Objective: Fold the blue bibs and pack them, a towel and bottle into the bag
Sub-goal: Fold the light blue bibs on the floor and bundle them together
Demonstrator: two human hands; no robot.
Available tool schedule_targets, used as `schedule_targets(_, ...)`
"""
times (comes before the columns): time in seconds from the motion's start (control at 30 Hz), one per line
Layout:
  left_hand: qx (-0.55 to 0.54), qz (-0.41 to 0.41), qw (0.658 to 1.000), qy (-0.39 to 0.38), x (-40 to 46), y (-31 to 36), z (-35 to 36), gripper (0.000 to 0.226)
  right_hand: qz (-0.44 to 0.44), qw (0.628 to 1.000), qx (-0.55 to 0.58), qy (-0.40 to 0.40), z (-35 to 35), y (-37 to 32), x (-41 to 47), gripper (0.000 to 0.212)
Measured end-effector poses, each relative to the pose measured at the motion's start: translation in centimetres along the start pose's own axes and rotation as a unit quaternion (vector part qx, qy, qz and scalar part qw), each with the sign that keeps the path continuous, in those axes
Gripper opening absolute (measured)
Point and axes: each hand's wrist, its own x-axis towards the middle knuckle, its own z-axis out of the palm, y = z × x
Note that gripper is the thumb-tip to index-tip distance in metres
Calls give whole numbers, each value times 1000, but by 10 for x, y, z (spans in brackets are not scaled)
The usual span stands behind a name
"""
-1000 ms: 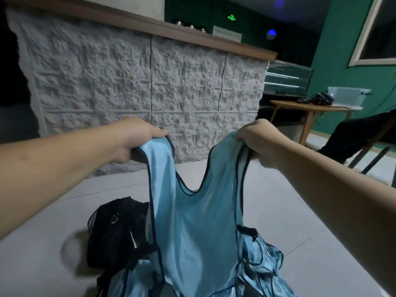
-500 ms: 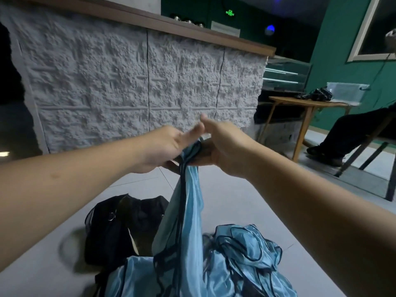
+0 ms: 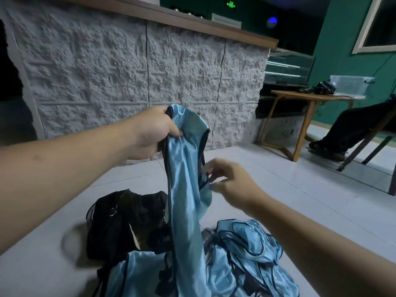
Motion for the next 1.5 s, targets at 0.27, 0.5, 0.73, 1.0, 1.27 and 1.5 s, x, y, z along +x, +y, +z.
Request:
schedule_targets(0.27,-32,6,998,-59,-3,1,-1,43,-59,946,-241,-210,27,0,-4,70)
schedule_targets(0.5,-15,14,995,-94,-3,2,-7,42,-23,905,-318,-282,46,-10,-1,53)
schedule_targets(0.73,-67,23,996,58,8,-17,-40,37,-18,979,-71,-188,-13,-14,0,22)
schedule_targets(1.0,-206,13,974,90,22,-11,-61,37,-4,949,291,-120,-42,-64,11,20)
schedule_targets(1.27,-309,18,949,62,10,17,-76,23,-27,943,311,-113,-39,-104,6,39)
schedule_targets(1.5,-291,-122,948,-40,-15,-80,-27,79,106,918,380,33,-14,-86,37,44)
